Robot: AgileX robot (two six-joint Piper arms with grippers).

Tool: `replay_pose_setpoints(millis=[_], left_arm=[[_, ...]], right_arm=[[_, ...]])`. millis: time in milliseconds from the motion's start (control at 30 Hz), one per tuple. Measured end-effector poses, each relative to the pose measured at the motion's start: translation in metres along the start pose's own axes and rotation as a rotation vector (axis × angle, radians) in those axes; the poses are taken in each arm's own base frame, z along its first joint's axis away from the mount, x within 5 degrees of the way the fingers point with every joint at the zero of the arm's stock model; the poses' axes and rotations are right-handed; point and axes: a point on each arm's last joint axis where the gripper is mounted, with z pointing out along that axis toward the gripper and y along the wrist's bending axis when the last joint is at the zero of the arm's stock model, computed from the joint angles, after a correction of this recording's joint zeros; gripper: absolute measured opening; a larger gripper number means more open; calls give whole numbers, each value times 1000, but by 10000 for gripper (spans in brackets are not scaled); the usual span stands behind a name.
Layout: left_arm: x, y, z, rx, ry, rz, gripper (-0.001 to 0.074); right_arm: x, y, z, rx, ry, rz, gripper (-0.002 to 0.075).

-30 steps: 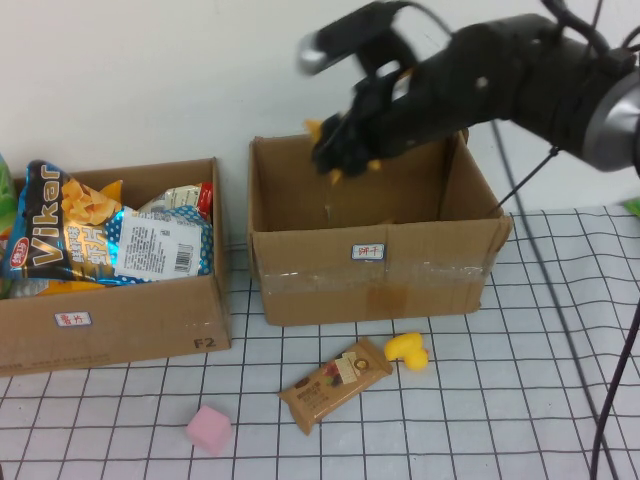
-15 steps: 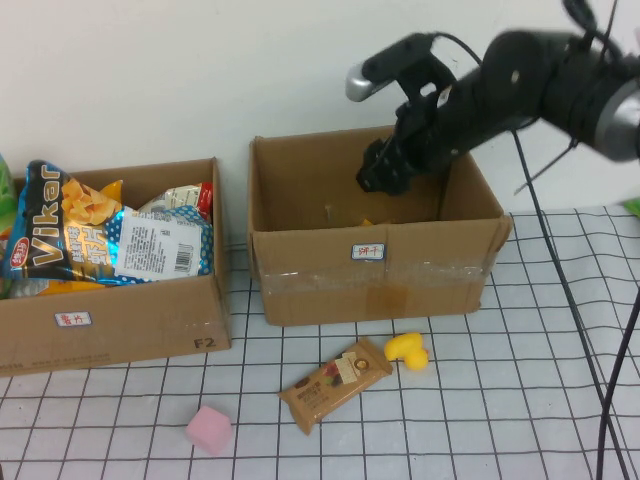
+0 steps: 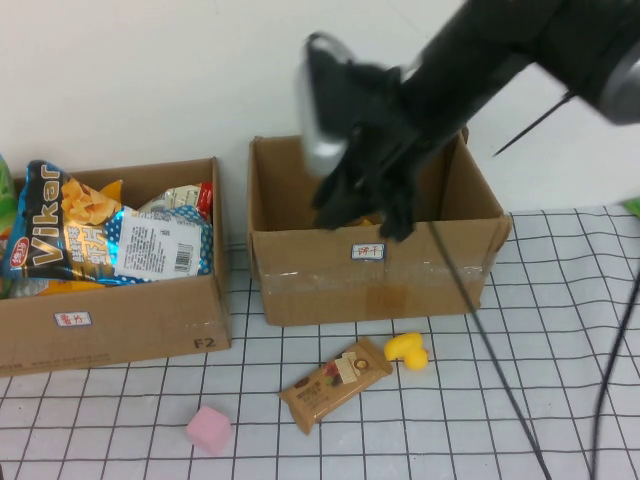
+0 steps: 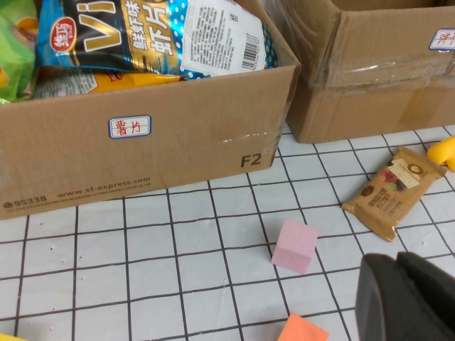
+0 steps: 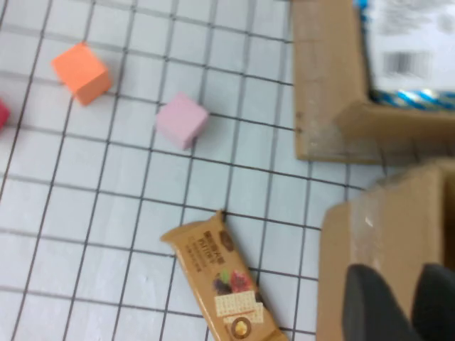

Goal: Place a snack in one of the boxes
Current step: Pick up the biscuit

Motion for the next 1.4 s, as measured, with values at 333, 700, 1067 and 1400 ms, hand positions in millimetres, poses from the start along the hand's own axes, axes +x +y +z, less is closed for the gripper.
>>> replay_pose_setpoints(millis=[333, 700, 1067, 1400], left_arm=[[0, 0, 0, 0, 2, 0, -1], [0, 0, 0, 3, 3, -4, -1], [0, 0, 0, 3, 3, -4, -1], [0, 0, 0, 3, 3, -4, -1]], right_arm=[[-36, 38, 78, -131, 142, -125, 112], [7, 52, 146, -294, 251, -72, 395], [43, 72, 159, -408, 401, -230, 497], [56, 64, 193, -297, 384, -258, 536]])
